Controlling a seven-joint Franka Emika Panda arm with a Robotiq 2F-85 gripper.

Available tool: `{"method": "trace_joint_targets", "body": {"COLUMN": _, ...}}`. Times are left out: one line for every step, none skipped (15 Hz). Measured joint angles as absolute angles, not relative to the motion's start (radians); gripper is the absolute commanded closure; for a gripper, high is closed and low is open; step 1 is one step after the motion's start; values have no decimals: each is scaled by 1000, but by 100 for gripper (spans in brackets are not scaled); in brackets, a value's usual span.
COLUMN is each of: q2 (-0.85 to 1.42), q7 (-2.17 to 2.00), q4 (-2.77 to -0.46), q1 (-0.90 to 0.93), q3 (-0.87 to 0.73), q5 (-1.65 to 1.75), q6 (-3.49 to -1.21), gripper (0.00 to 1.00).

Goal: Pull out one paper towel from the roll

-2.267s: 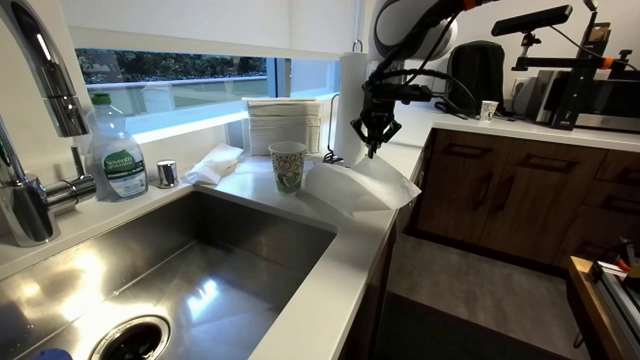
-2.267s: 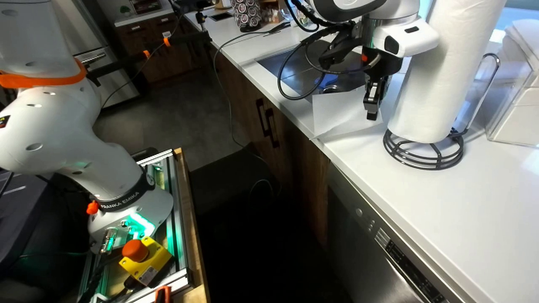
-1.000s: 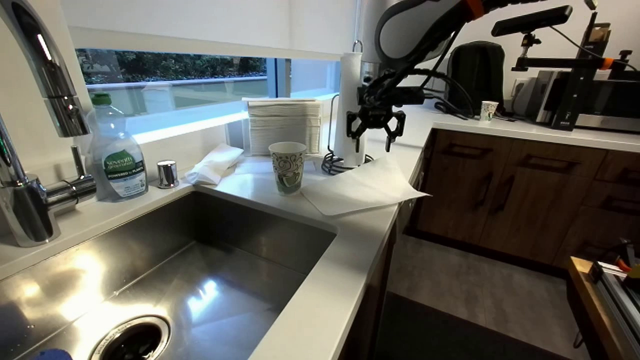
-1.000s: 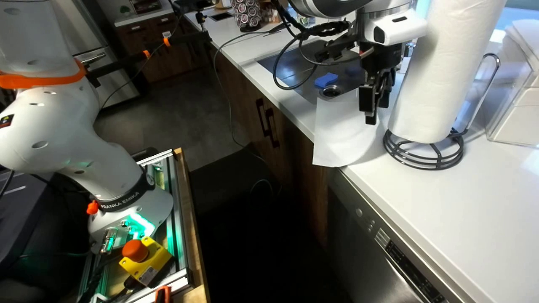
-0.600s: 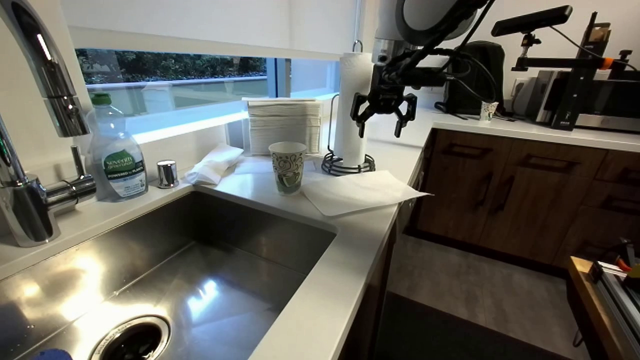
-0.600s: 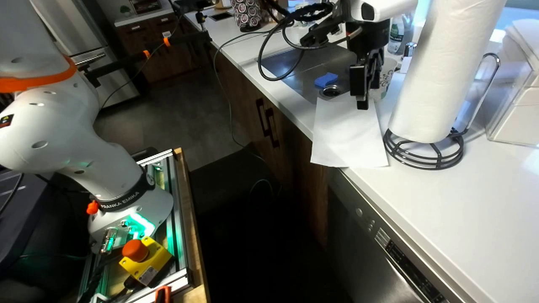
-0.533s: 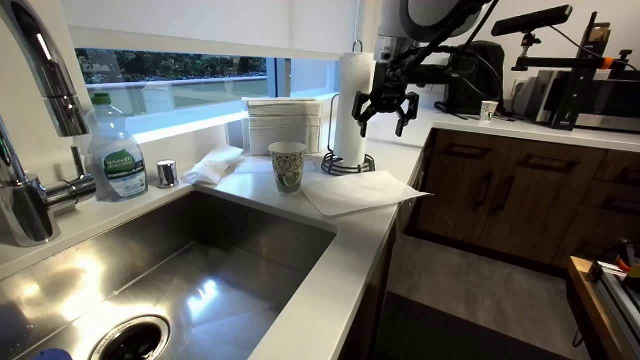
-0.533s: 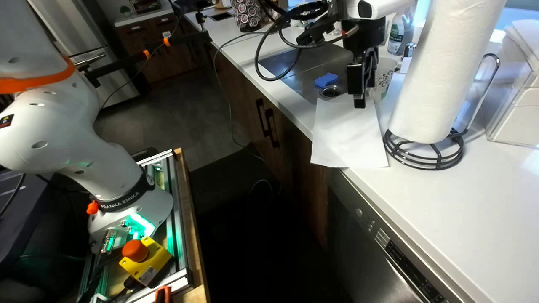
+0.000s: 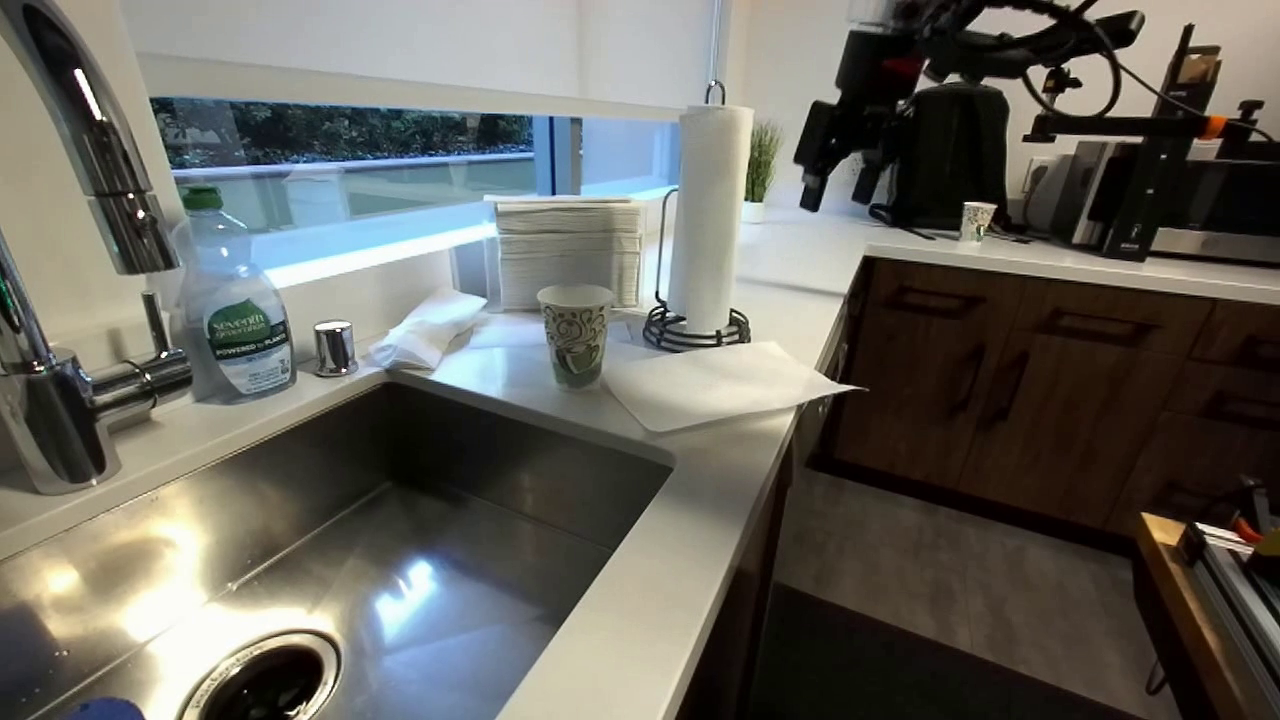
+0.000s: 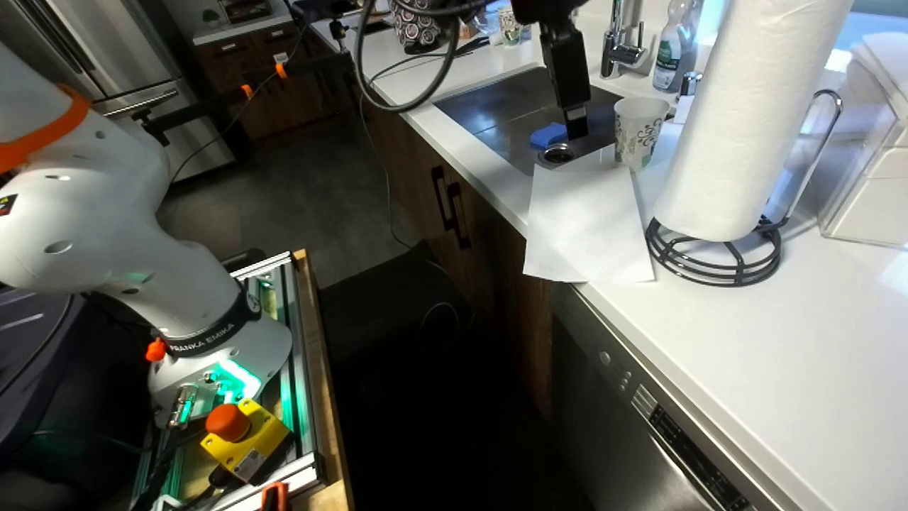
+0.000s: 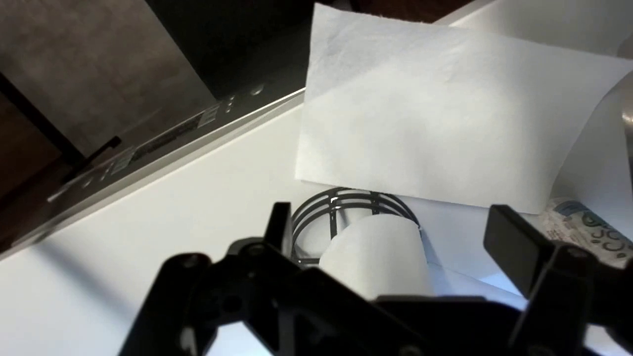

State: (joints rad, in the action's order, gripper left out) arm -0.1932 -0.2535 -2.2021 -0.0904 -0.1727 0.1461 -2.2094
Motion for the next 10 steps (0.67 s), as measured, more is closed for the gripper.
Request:
{"method": "trace_joint_targets", "body": {"q2": -241, "q7": -187, "q4": -2213, "q1": -101, "q3": -173, "q5": 148, "q6": -2185, "gripper": 0}}
{"method": "trace_joint_targets", "body": {"q2": -290, "q7": -121, "q4": -2221, "q1": -109, "q3": -173, "q5": 149, "q6": -2153, "gripper": 0}}
{"method": "trace_joint_targets", "body": {"q2": -338, "q7": -59, "q4": -2229, "q1": -113, "q3": -173, "q5": 150, "q6": -2118, "gripper": 0}}
{"method": "trace_joint_targets", "body": {"q2": -385, "q7": 1, "q4": -2235, "q1": -115, "q3": -173, "q5": 151, "q6": -2079, "gripper": 0}}
{"method": "trace_joint_targets", "body": {"q2": -429, "q7": 59, "q4": -2240, "q1": -115, "q3": -172, "q5": 151, "q6": -2040, "gripper": 0}}
{"method": "trace_joint_targets", "body": {"q2": -469, "q7": 115, "q4": -2242, "q1": -115, "q3": -172, "q5": 151, "q6": -2000, "gripper": 0}}
{"method": "trace_joint_targets", "body": {"q2": -504, "q7": 170, "q4": -2244, "q1": -113, "q3": -173, "q5": 151, "q6": -1963, "gripper": 0}}
{"method": "trace_joint_targets", "body": {"q2": -532, "q7": 207, "q4": -2248, "q1": -112, "q3": -173, "q5": 150, "q6": -1940, "gripper": 0}}
{"method": "trace_joint_targets", "body": {"q2": -551, "q7": 225, "q4": -2254, "q1": -112, "q3": -173, "q5": 150, "q6": -1932, "gripper": 0}}
{"method": "trace_joint_targets", "body": {"q2": -560, "q7": 235, "q4": -2260, "q1": -112, "q3": -173, "q5": 150, "q6": -1931, "gripper": 0}}
